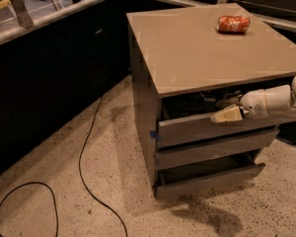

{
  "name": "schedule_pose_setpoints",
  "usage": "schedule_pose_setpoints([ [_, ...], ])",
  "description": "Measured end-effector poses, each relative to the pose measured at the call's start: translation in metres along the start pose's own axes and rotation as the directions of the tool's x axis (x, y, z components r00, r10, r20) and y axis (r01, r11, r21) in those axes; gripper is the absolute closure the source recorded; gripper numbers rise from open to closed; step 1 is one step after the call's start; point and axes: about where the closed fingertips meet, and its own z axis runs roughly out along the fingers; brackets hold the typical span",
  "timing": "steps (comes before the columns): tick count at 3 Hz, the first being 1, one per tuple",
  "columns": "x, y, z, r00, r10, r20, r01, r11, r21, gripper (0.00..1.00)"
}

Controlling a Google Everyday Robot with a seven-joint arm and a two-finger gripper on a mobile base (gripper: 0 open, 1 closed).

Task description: Place water bottle into middle drawer

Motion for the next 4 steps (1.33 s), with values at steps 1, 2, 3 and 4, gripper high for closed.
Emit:
schedule_pose_setpoints([
  [1,-0.001,0.002,-0.004,1.000,-0.002,-0.004,0.002,1.0000,0.000,0.23],
  [2,0.016,0.014,-0.023,0.998,-0.023,-0.054,0.023,0.9997,0.007,0.00],
  [3,0.028,0.022,-0.035,0.995,-0.037,-0.094,0.038,0.9993,0.008,0.00],
  [4,0.039,0.029,-0.048,0.989,-0.042,-0.140,0.044,0.9989,0.014,0.00],
])
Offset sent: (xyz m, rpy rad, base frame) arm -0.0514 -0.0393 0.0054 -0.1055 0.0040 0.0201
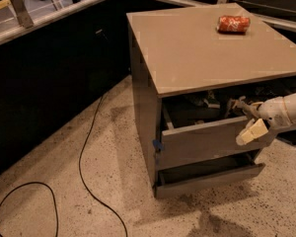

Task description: Place water bottle into middle drawer

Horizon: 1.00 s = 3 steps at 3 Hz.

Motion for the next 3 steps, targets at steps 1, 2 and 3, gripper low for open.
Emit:
schedule_pose_setpoints([
  [1,0.011,0.006,-0.013,0.996,-0.010,-0.093,0.011,0.9999,0.009,0.03],
  [2,0.018,0.011,-0.012,0.985,-0.035,-0.172,0.032,0.9994,-0.016,0.16],
  [3,0.021,0.014,-0.006,0.978,-0.053,-0.203,0.045,0.9979,-0.048,0.39],
])
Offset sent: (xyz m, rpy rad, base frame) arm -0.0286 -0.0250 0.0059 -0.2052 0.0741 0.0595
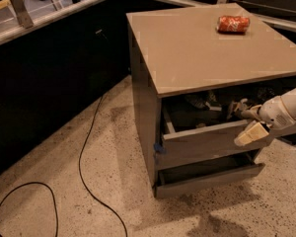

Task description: Place water bottle into middle drawer

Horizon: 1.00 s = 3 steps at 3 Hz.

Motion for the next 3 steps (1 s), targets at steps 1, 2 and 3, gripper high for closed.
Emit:
schedule_pose_setpoints([
  [1,-0.0013,-0.0005,-0.0016,1.000,-0.010,-0.012,0.010,0.9999,-0.004,0.70],
  [2,-0.0016,-0.0007,-0.0041,0.999,-0.027,-0.020,0.027,0.9996,0.004,0.86],
  [3,0.0041,0.0065,-0.0014,0.997,-0.062,-0.053,0.063,0.9980,0.005,0.68],
])
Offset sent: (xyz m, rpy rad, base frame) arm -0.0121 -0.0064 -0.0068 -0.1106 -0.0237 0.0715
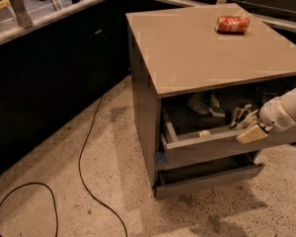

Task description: Place water bottle into middle drawer

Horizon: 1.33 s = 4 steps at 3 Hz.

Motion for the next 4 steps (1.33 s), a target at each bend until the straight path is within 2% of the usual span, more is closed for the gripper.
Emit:
schedule_pose_setpoints([
  [1,-0.001,0.000,-0.001,1.000,0.000,0.000,0.000,1.0000,0.000,0.48],
  [3,0.015,0.028,0.006,0.998,-0.053,-0.032,0.052,0.9986,-0.004,0.00],
  [4,0.015,0.028,0.006,0.998,-0.053,-0.032,0.052,0.9986,-0.004,0.00],
])
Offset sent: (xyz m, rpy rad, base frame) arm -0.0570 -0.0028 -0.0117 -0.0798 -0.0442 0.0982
